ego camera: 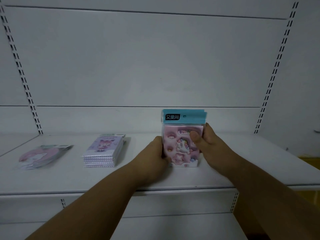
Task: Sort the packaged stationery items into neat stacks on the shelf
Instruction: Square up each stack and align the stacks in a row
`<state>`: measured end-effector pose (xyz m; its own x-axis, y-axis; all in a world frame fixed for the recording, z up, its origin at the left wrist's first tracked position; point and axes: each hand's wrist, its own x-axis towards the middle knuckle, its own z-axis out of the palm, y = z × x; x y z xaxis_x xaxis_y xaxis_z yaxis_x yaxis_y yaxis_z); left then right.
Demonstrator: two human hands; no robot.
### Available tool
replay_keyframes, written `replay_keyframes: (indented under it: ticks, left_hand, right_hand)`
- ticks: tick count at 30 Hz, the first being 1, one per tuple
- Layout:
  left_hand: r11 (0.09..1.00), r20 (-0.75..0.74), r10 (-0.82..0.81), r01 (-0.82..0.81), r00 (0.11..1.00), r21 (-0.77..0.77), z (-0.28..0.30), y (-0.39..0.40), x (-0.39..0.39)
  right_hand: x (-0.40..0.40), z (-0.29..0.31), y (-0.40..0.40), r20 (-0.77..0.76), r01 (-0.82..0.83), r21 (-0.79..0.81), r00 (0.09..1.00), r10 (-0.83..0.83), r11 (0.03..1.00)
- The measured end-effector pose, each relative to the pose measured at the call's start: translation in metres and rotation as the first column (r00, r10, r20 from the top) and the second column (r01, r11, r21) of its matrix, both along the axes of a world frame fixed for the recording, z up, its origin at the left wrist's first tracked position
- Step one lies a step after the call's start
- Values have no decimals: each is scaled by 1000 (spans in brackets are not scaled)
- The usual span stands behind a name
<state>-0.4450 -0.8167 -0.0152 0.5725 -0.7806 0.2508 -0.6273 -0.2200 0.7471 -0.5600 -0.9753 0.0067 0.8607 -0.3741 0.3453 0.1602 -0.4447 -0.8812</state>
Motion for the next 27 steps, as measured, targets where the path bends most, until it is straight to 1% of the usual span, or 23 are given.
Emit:
replay_keyframes:
  ticks: [2,3,6,7,9,12,14,16,17,18,19,21,23,24,25,27]
  left_hand:
    - [1000,-61,19,-19,998,-1,4,1,2]
    - [999,-86,37,-36,996,14,6,2,3]
    - [994,-102,88,-80,991,74,10,3,8]
    - [991,-105,107,-97,989,92,11,2,9]
    - [983,-96,152,-141,984,116,10,0,13]
    - [953,-20,236,-227,972,199,12,-2,15]
    - [913,178,221,-268,959,307,13,-4,14]
    - [898,363,179,-302,914,319,9,-6,12]
    - [896,403,193,-328,895,300,7,-6,12]
    - [885,438,202,-355,876,301,6,-6,12]
    - [878,453,232,-386,861,283,5,-6,12]
    - [878,434,309,-429,846,211,3,-4,11]
    - [888,415,347,-437,841,144,0,4,10]
    - [892,421,342,-431,840,134,-1,11,10]
    - [894,444,321,-422,837,148,-3,16,10]
    - [889,485,271,-409,832,206,-9,23,10]
  right_hand:
    - [3,5,-3,-39,86,-44,995,-88,995]
    - [7,7,-5,-69,128,-40,989,-131,991]
    - [24,11,-10,-209,171,105,967,-147,980]
    - [30,11,-11,-248,192,119,956,-158,974]
    - [40,12,-14,-313,250,69,925,-217,966]
    - [51,9,-18,-413,307,2,867,-279,952]
    - [58,5,-20,-467,318,-122,818,-337,940]
    - [63,1,-21,-455,313,-327,775,-439,892]
    - [65,0,-21,-425,302,-440,760,-492,846]
    - [65,0,-20,-393,295,-521,750,-532,801]
    - [64,0,-18,-377,294,-556,745,-551,778]
    - [53,2,-16,-361,303,-553,753,-551,776]
    - [33,0,-14,-314,289,-550,798,-514,784]
    - [22,-2,-11,-296,253,-557,830,-473,791]
    - [10,-4,-7,-283,208,-573,858,-430,792]
    - [-8,-9,0,-290,120,-622,883,-370,774]
